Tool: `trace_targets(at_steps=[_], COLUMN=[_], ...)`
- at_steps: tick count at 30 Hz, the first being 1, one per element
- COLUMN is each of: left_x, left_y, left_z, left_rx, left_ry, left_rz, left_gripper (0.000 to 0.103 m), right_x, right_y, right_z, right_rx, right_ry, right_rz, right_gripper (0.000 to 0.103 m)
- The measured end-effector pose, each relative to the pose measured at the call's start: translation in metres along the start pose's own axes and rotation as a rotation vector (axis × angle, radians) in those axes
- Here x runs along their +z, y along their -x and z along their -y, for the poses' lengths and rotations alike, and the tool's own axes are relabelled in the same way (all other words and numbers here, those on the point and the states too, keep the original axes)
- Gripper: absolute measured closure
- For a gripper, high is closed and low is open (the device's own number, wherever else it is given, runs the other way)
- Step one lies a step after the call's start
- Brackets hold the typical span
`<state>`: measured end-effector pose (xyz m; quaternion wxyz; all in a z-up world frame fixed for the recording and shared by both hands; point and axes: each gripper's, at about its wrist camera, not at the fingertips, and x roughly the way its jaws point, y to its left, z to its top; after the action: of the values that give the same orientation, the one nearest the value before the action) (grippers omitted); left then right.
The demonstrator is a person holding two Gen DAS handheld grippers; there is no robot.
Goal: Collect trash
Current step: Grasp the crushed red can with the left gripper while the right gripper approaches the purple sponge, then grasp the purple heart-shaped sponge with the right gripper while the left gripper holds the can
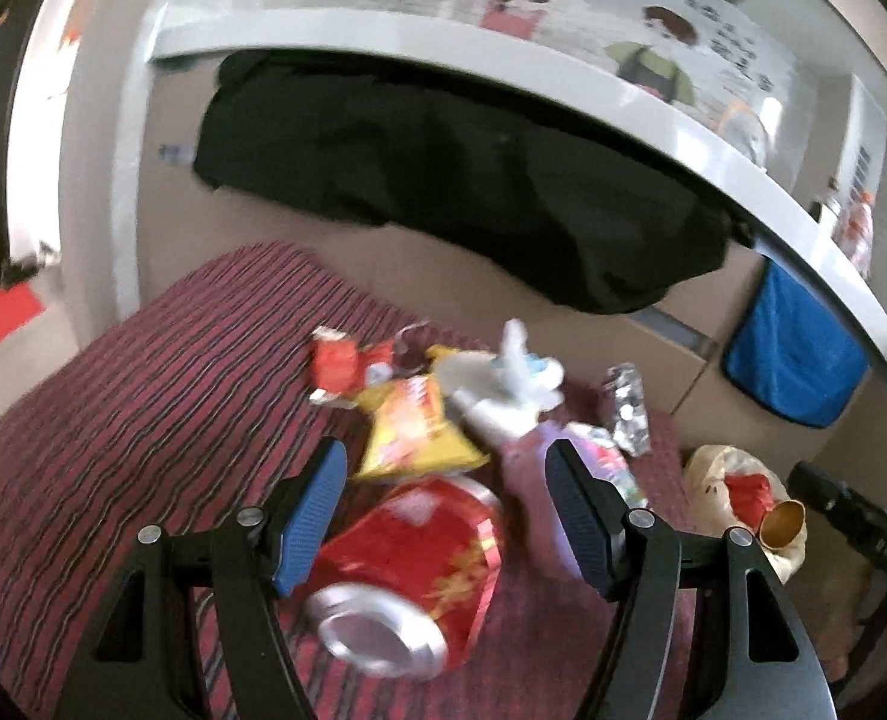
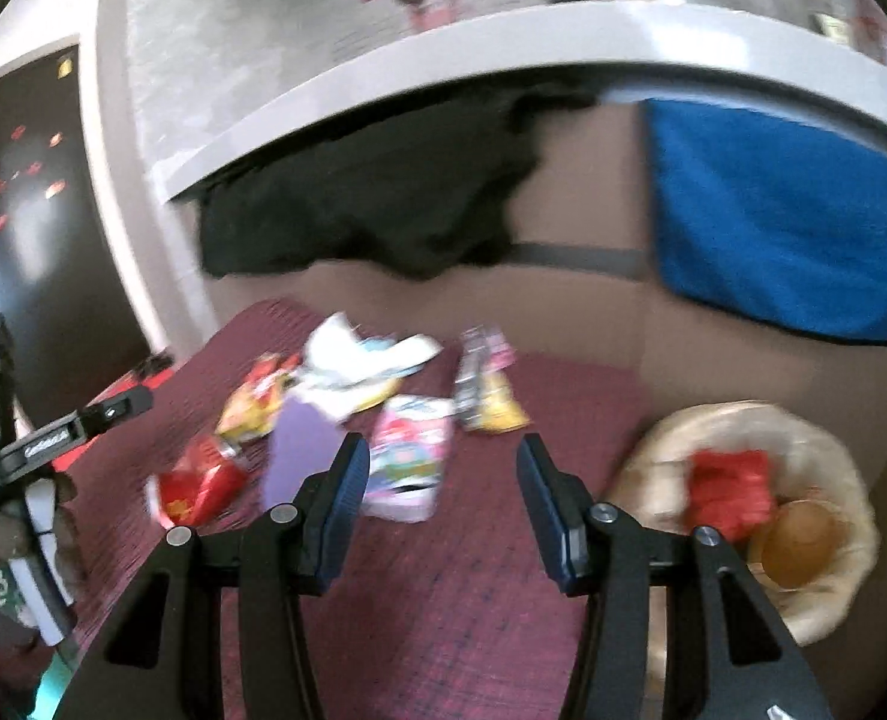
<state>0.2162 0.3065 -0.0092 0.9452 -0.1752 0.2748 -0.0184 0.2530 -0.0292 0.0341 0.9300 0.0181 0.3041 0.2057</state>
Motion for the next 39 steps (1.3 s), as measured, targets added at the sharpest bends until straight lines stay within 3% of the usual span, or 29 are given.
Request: trace_targets(at_steps=[7,13,21,25,27,30,35,39], left_x=[-0.022,-0.043,-0.067,-0.064,-0.064,-0.062,-0.056,-0.055], left_y=[-0.013,-0.024,-0.042,-0.037,-0.034,-0.028,-0.010,-0.003], left_z=[-0.018,-0.014,-0.015,-0.026,-0.031,-0.034,-0.034,-0.033], left_rx=[-0.035,0.115,0.151,0.176,0.164,0.144,0.195,0.192], left_ry=[0.013,0.080,0.165,0.199,0.209,0.190,0.133,0.105], left_rz=[-0.091,-0.063,-0.160,-0.143,-0.139,-0.123,-0.048,-0.033], left_gripper=[0.034,0.034,0.034,0.040,0.052,0.052,0.052,0.052], right_x=[-0.016,-0.023,-0.029,-0.032,-0.033,-0.033,-0.028,-0.023], right_y=[-0.026,-0.034,-0.045,-0.046,-0.048,-0.053,-0.066,-0.086], right_z=[-0.037,-0.036,-0.040,-0.042,-0.044,-0.049,-0.065,-0.078], right_rx=[0.053,0.047,0.042,0.046,0.043,0.053,0.052,0.059], right_ry=[0.073,0.058,0.083,0.093,0.105,0.112,0.163,0.215], right_rz=[-0.078,-0.103,-0.118,-0.115,-0.114,-0.121,-0.125,-0.145], right_gripper=[0.054,0.054,0.054,0.054,0.054,0.054,0.054,0.054])
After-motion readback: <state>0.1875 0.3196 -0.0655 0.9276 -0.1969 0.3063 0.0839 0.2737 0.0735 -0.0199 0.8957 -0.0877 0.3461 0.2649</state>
